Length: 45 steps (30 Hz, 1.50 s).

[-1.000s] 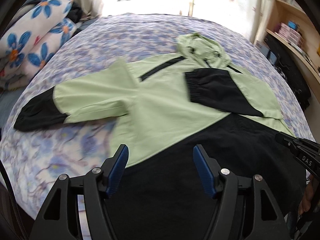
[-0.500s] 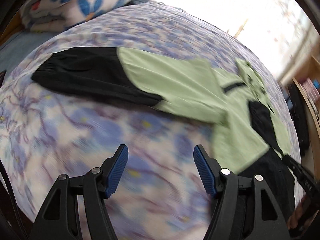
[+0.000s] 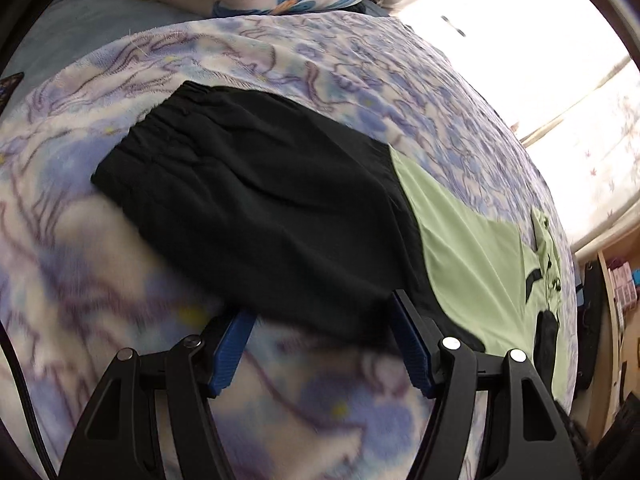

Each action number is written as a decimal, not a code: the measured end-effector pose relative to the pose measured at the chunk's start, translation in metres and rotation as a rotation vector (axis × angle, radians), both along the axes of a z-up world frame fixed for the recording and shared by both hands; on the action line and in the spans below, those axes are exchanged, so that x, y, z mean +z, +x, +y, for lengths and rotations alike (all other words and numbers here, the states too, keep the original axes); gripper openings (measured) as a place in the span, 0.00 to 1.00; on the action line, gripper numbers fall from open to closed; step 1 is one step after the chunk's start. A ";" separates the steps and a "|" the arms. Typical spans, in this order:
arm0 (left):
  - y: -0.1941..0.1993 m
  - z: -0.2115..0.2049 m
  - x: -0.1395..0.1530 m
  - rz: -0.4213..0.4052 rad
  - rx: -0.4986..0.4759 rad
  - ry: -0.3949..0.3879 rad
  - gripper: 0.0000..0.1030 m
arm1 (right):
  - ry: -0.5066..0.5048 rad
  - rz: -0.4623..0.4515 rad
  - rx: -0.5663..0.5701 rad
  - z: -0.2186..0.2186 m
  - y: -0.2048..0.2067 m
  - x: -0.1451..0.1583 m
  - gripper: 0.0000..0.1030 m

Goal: Fold large clothes
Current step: 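Grasp the other black sleeve cuff with the left gripper, then fold the sleeve across the jacket chest with the left gripper and release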

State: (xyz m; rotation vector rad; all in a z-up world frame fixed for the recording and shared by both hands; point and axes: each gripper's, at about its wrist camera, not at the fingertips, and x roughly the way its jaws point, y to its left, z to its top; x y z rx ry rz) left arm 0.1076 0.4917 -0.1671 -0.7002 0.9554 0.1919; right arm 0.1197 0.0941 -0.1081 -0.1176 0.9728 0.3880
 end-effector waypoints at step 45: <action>0.025 -0.399 0.066 -0.106 -0.638 0.191 0.74 | 0.256 0.030 -0.280 -0.220 -0.006 -0.009 0.05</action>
